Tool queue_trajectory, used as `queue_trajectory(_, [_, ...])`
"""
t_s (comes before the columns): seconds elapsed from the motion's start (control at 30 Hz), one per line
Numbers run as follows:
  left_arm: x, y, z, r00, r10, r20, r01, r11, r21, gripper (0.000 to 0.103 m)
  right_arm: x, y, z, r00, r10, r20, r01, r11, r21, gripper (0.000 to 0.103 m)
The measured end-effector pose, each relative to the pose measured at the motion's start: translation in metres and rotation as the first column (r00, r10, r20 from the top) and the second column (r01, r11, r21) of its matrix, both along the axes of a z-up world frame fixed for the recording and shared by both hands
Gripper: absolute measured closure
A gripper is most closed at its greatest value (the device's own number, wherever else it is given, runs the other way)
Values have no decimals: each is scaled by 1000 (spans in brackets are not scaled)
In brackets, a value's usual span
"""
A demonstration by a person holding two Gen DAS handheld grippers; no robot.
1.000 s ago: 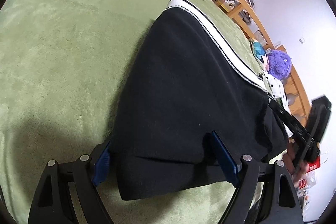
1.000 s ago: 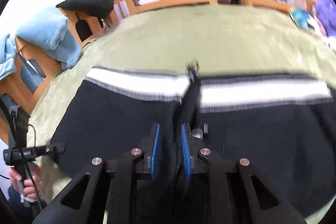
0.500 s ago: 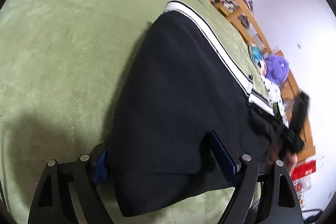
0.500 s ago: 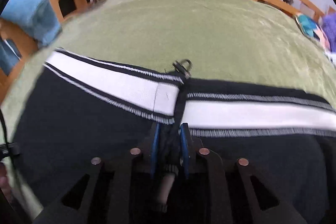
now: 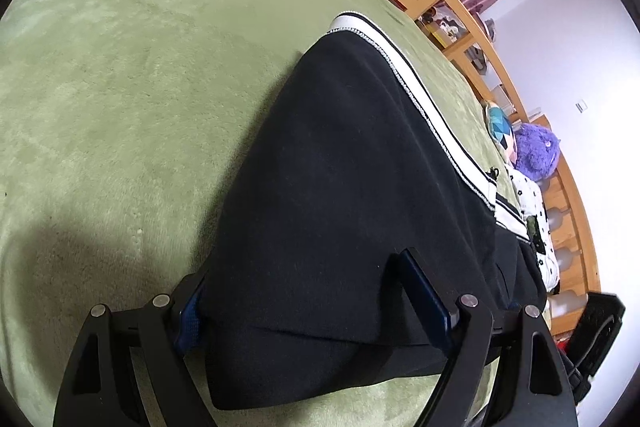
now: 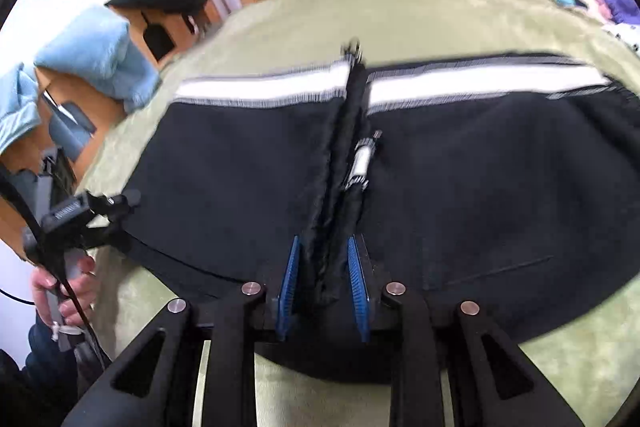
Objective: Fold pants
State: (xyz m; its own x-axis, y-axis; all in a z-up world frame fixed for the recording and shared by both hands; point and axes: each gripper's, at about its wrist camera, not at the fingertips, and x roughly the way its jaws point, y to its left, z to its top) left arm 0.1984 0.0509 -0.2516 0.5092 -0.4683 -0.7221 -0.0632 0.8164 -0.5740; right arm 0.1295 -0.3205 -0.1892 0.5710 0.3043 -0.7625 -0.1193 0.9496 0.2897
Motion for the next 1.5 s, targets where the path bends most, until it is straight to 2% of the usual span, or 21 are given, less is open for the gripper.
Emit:
queue_trajectory(0.07, [-1,1,-1,1000,21,3,-21,1000,-9,34,-9,-4,4,1000,-20,-8,20,998,-59,77])
queue_trajectory(0.13, [0,4,-3,999,38,3,-38,999,-18,67,-14,-9,-1,998,-39,-42,34,993,-110,77])
queue_trajectory(0.2, [-1,9,3,999,27,21,-26,999,-47,82,-23,-21,-6,994,-86,-75,77,991,-112,77])
queue_trajectory(0.23, [-3,12,9,999,30,40,-27,998,-63,86,-28,-28,-8,991,-103,-88,94,990,-103,77])
queue_trajectory(0.37, [-6,11,44,995,23,96,-17,998,-66,88,-56,-60,-1,976,-202,-76,191,973,-132,77])
queue_trajectory(0.47, [-11,-15,88,985,-16,173,11,999,31,88,-78,-84,17,967,-253,-26,249,963,-99,77])
queue_trajectory(0.67, [-19,-74,164,954,-88,286,61,993,101,88,-104,-125,44,945,-324,34,326,939,-106,77])
queue_trajectory(0.77, [-24,-117,198,932,-142,334,97,984,149,88,-112,-149,57,926,-376,34,377,914,-151,77])
queue_trajectory(0.87, [-28,-173,228,906,-196,375,135,974,181,88,-127,-179,79,910,-408,74,414,900,-135,77])
queue_trajectory(1.03, [-32,-267,250,871,-284,401,207,952,225,88,-132,-215,96,890,-442,113,455,878,-150,76])
queue_trajectory(1.17, [-33,-358,244,842,-369,394,283,923,260,88,-147,-247,91,872,-484,71,489,860,-143,74])
queue_trajectory(1.3, [-28,-459,200,831,-462,309,393,881,262,87,-162,-272,70,854,-520,6,515,843,-153,70])
queue_trajectory(1.37, [-23,-505,156,810,-547,212,495,831,252,83,-167,-283,54,839,-543,-35,528,827,-192,70])
queue_trajectory(1.43, [-22,-531,121,781,-616,108,579,778,244,83,-169,-289,42,829,-556,-63,535,820,-206,70])
queue_trajectory(1.47, [-23,-539,107,763,-642,73,610,753,245,83,-171,-295,35,820,-567,-77,544,814,-203,70])
queue_trajectory(1.5, [-26,-540,100,752,-655,73,623,743,244,82,-171,-299,30,817,-570,-85,547,813,-201,70])
